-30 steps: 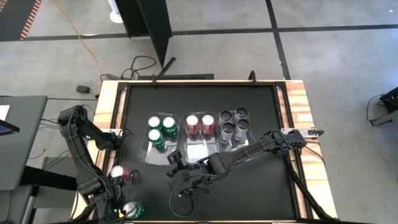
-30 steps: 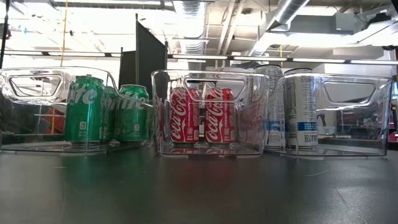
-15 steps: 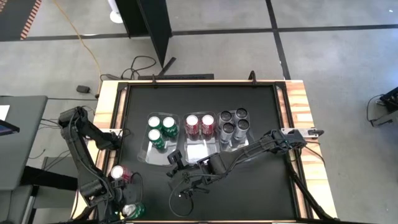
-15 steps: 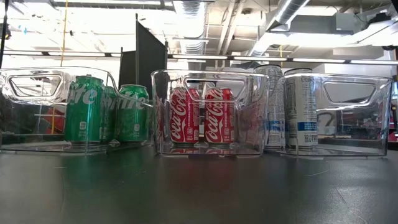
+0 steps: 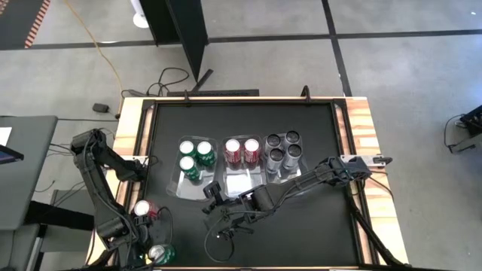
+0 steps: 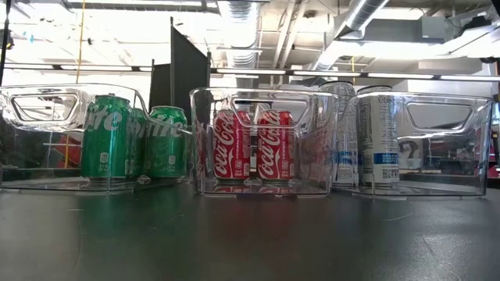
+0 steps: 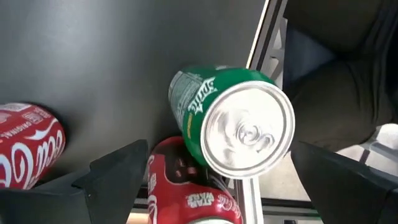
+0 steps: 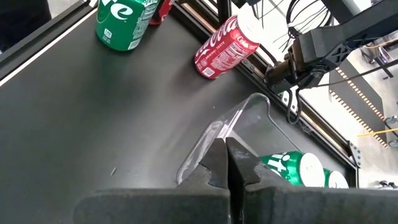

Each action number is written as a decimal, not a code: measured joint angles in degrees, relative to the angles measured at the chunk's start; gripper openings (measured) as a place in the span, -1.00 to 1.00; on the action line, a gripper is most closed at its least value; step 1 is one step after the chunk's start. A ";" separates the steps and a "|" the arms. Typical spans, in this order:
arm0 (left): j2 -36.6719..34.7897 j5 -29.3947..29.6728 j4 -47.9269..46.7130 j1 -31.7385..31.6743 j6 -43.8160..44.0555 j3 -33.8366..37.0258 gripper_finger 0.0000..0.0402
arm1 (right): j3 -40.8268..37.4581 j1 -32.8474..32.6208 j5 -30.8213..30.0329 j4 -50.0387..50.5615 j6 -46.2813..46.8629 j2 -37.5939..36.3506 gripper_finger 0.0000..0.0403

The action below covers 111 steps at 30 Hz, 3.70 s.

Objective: Sort soda cans
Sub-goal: Put the green soda can into the left transparent bin

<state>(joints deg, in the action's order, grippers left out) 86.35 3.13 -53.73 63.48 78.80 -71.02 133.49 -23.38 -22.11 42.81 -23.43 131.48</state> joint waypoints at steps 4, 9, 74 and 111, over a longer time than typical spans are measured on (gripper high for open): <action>0.00 0.44 0.72 0.00 0.01 0.00 0.95 | 0.00 0.00 0.00 0.00 0.03 0.00 -0.98; 0.00 0.44 0.92 0.00 0.46 0.00 0.95 | 0.00 0.01 -0.04 0.02 0.12 0.00 -0.98; 10.07 13.64 -14.25 -6.71 -14.15 -6.56 0.47 | 0.00 -0.73 -7.22 6.04 0.47 -1.02 -0.98; -1.03 14.39 -19.97 -52.24 -68.50 -17.28 0.47 | -0.02 -22.49 -41.72 46.84 39.91 -15.02 -0.98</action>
<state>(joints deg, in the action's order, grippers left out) 85.32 17.52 -73.70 11.24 10.29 -88.30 133.47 -45.87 -63.83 89.65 16.48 116.46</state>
